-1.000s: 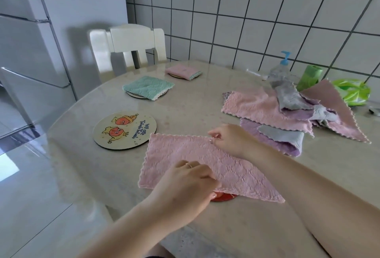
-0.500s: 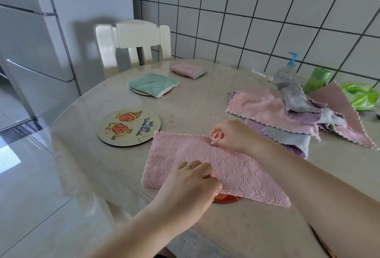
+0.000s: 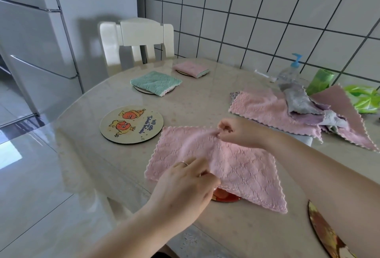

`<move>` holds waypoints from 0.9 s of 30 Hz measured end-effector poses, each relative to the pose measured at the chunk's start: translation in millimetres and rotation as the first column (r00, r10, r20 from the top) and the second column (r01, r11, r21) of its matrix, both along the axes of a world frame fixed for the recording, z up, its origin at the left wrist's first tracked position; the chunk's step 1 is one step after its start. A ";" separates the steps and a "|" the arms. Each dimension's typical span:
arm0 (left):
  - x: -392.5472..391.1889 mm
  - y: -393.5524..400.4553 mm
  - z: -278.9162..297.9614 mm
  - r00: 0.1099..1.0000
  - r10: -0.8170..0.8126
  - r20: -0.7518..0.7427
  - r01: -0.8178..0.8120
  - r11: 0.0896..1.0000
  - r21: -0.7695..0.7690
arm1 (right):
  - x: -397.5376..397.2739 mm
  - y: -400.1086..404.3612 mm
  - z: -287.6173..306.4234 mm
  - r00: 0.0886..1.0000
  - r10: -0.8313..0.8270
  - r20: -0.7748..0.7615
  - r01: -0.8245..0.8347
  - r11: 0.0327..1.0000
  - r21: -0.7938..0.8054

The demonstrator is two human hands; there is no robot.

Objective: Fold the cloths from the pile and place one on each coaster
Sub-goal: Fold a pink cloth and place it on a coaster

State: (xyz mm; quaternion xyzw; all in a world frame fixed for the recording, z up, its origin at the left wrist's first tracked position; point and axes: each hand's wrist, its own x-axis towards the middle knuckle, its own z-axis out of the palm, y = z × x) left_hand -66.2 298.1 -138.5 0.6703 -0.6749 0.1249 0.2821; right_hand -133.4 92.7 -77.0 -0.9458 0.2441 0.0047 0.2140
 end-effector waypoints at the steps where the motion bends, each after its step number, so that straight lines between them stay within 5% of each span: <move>1: 1.5 3.9 0.9 0.998 0.003 -0.055 -0.004 1.000 -0.014 | -4.7 -1.7 3.5 0.998 -0.013 0.060 0.009 0.997 0.077; 4: 3.0 17.0 5.9 0.944 0.028 -0.330 -0.046 0.998 -0.044 | -18.9 -4.2 18.4 0.972 -0.088 0.218 0.011 0.943 0.332; 6: -1.4 21.3 10.2 0.832 0.015 -0.555 -0.065 0.995 -0.070 | -28.7 -3.8 28.4 0.958 -0.098 0.269 -0.032 0.897 0.440; 10: -7.9 13.6 17.6 0.351 -0.027 -0.936 -0.130 0.989 -0.077 | -45.7 4.1 43.6 0.962 -0.079 0.263 -0.079 0.837 0.541; 12: -9.6 7.2 23.4 0.084 -0.057 -0.995 -0.122 0.990 -0.067 | -51.8 5.8 45.7 0.959 -0.086 0.270 -0.075 0.840 0.537; 13: -10.1 4.4 26.8 0.017 -0.057 -0.998 -0.110 0.992 -0.059 | -53.9 7.8 46.8 0.957 -0.094 0.274 -0.068 0.846 0.529; 17: 1.0 -10.3 36.4 0.102 -0.049 -0.994 -0.084 0.995 -0.058 | -62.1 10.3 39.9 0.920 -0.161 0.359 -0.038 0.872 0.488; 20: 18.7 -20.6 48.6 0.054 -0.022 -0.998 0.046 0.999 -0.020 | -70.5 13.0 25.6 0.859 -0.309 0.409 -0.006 0.792 0.610; 22: 28.3 -25.3 51.2 0.031 0.101 -0.994 0.162 0.981 0.105 | -75.3 16.3 7.7 0.877 -0.347 0.332 0.058 0.763 0.644; 27: 34.3 -23.5 37.8 0.172 0.329 -0.929 0.292 0.883 0.367 | -84.1 32.6 -22.3 0.906 -0.398 0.145 0.187 0.682 0.707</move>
